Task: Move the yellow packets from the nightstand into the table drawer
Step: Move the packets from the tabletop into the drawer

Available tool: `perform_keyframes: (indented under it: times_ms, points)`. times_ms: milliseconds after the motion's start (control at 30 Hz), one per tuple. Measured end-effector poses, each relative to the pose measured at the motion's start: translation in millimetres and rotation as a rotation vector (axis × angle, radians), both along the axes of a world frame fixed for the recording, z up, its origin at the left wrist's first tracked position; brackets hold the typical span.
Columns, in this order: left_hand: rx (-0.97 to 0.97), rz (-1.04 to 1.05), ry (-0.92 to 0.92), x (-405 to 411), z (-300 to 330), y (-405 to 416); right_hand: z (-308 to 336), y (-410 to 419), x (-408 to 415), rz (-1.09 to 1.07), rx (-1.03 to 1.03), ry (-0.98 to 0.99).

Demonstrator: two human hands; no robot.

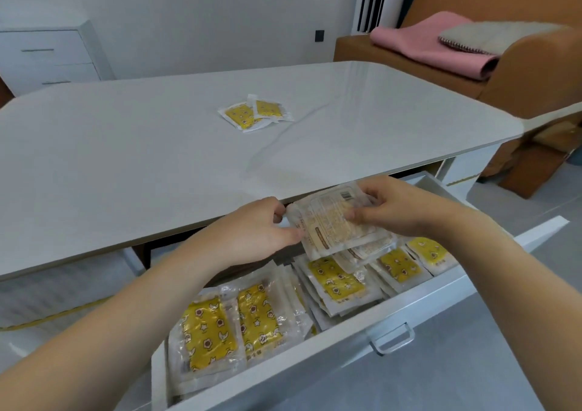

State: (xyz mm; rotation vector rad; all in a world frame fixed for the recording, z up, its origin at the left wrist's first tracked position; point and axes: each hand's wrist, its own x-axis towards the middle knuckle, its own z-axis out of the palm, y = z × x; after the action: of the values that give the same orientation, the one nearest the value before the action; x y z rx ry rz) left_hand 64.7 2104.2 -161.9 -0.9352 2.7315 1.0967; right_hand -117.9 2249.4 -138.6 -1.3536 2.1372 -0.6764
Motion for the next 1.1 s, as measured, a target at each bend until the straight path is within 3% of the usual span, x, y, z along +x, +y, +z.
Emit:
perform_keyframes:
  times_ms: [200, 367, 567, 700, 800, 933, 1100]
  points:
    - [0.150, 0.035, 0.266, -46, 0, 27, 13, 27, -35, -0.043, -0.046, -0.091]
    - [0.164, -0.004, 0.311, -87, 15, 47, 14, 50, -86, -0.115, -0.112, -0.082]
    - [0.006, -0.020, 0.309, -116, 18, 55, 12, 72, -153, -0.256, -0.024, 0.353]
    - [0.003, -0.048, 0.306, -127, 6, 58, 0, 83, -166, -0.137, 0.112, 0.644]
    - [-0.026, -0.076, 0.304, -135, -5, 64, -23, 91, -161, 0.001, 0.364, 0.724]
    - [-0.144, -0.118, 0.380, -150, -20, 72, -49, 97, -167, -0.012, 0.610, 0.580]
    - [-0.379, -0.343, 0.557, -173, -41, 77, -35, 94, -179, -0.106, 0.565, 0.181]
